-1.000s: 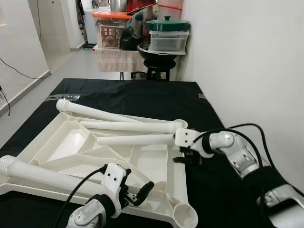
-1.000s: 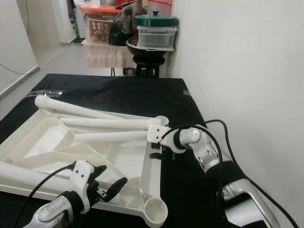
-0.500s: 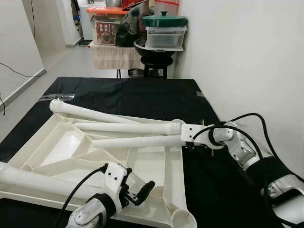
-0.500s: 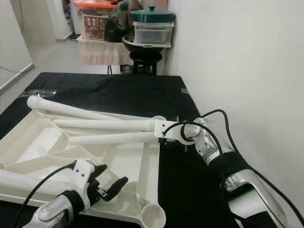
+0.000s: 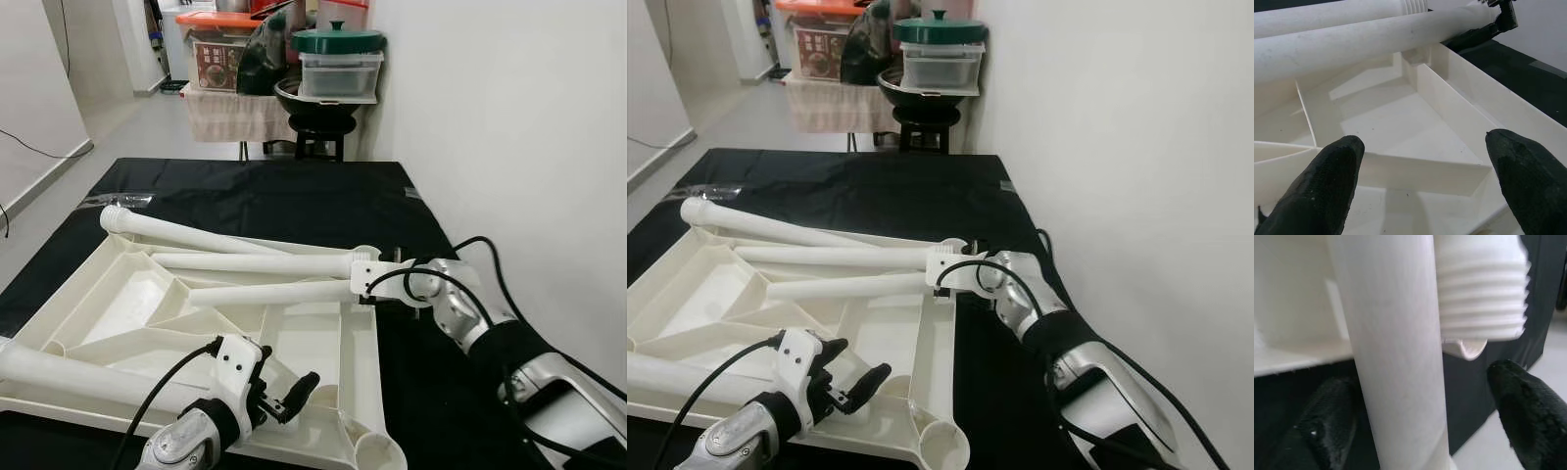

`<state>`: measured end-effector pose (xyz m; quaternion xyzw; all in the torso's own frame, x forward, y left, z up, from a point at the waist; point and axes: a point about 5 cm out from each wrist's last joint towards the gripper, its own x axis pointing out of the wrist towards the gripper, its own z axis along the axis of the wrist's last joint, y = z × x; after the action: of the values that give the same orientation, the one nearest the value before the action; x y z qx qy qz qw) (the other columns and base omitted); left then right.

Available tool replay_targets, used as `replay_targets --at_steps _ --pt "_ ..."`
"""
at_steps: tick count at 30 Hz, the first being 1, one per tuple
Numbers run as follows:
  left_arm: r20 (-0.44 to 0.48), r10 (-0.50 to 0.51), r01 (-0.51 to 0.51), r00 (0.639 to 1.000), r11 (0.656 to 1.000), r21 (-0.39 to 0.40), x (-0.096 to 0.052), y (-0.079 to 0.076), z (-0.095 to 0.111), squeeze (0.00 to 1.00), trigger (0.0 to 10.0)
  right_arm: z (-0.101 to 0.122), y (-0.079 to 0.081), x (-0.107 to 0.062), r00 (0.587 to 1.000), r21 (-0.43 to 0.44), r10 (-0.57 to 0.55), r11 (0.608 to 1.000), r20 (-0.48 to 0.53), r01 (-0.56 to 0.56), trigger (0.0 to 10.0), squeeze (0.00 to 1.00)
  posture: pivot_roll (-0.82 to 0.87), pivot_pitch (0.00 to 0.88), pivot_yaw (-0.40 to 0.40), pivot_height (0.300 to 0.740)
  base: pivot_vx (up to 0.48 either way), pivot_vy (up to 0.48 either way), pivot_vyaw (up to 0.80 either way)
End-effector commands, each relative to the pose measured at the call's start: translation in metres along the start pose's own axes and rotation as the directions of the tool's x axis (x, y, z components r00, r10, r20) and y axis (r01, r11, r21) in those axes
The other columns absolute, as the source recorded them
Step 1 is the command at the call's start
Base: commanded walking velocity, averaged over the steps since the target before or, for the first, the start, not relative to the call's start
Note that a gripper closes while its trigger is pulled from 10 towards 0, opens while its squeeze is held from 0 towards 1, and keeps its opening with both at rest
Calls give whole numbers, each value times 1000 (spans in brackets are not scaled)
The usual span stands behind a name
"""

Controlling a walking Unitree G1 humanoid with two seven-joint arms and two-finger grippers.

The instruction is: Building children table

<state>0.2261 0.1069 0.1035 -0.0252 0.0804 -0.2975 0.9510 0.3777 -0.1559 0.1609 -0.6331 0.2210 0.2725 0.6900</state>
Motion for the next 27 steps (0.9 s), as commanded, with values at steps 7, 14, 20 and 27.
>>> replay_targets --at_steps 7,14,20,27 --pt "-10 9 -9 1000 1000 -11 0 -2 -2 0 10000 -1 8 7 997 -38 -3 999 -77 1 902 0 15 0 -78 740 0 0 0" --pt "-6 10 -10 1000 1000 -18 0 -3 -1 0 10000 -9 20 13 992 -49 26 998 -122 -32 0 0 8 0 -78 740 0 0 0" --pt "1 10 -10 1000 1000 -11 1 -1 1 0 10000 -28 10 6 995 -5 -24 1000 -92 23 0 0 7 0 -71 740 0 0 0" --pt "21 17 -17 1000 1000 4 4 5 8 0 10000 -31 -8 -15 988 202 2 979 152 -33 0 0 -2 0 -59 740 0 0 0"
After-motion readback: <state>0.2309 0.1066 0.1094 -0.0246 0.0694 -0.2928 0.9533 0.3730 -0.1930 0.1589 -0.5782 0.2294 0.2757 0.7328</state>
